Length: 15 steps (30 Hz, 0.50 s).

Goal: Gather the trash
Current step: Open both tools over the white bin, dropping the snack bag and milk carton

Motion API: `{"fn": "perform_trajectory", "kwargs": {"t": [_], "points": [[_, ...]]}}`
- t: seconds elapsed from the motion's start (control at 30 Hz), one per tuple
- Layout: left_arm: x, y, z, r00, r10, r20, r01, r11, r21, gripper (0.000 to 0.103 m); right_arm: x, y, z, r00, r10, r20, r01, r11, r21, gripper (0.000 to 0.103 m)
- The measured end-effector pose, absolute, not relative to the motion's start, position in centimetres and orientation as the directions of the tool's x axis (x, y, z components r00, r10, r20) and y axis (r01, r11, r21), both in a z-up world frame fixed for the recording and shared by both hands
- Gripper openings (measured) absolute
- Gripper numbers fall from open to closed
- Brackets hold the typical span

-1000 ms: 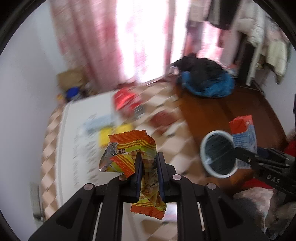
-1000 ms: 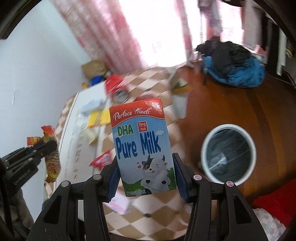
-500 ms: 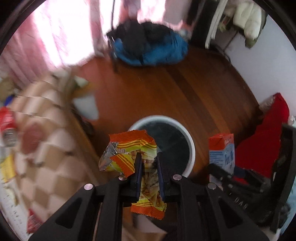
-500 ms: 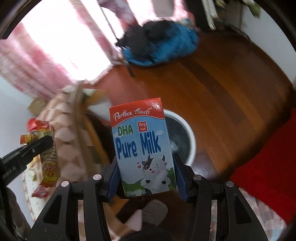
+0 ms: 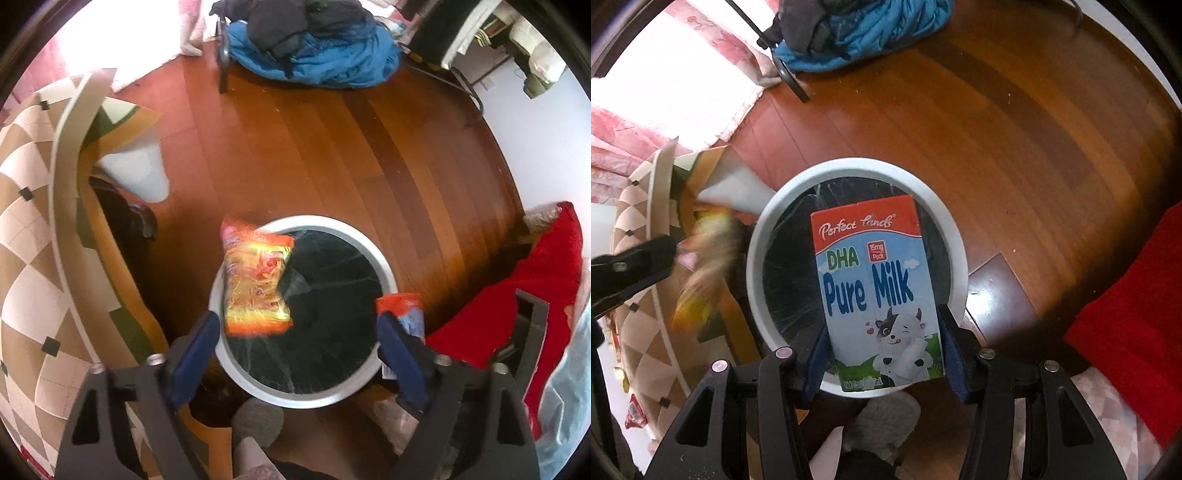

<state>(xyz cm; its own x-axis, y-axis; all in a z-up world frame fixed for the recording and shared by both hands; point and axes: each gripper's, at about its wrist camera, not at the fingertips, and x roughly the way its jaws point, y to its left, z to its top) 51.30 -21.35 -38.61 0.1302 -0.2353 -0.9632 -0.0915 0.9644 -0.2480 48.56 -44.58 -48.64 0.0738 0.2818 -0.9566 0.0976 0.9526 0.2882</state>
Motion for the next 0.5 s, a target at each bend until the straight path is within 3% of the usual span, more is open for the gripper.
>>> {"fn": "perform_trajectory", "kwargs": {"t": [0.03,0.07,0.1,0.17,0.33,0.5], "points": [[51.0,-21.3,-38.7,0.13,-0.213,-0.968,-0.094,0.97,-0.226,0.09,48.6,-44.7,-48.8,0.073,0.279,-0.957,0.104,0.953,0.286,0.07],[50.9,-21.3,-38.8,0.132,-0.187,-0.974,-0.095,0.975,-0.2,0.093,48.6,-44.8,-48.9,0.074,0.272,-0.959,0.114,0.953,0.279,0.085],[50.7,-21.4,-38.8,0.138,-0.156,-0.978,-0.093,0.981,-0.169,0.101,48.6,-45.1,-48.9,0.076,0.264,-0.961,0.124,0.954,0.272,0.093],[50.3,-21.5,-39.0,0.149,-0.092,-0.985,-0.087,0.991,-0.106,0.102,48.7,-45.2,-49.1,0.067,0.243,-0.968,0.126,0.96,0.249,0.101],[48.6,-22.0,-39.6,0.156,0.011,-0.988,-0.059,0.998,0.001,0.102,47.8,-45.5,-49.0,0.053,0.088,-0.995,0.12,0.988,0.094,0.103],[47.8,-22.3,-39.5,0.154,0.037,-0.987,-0.049,0.998,0.03,0.102,47.1,-45.7,-48.3,0.052,0.063,-0.997,0.12,0.99,0.069,0.103]]}}
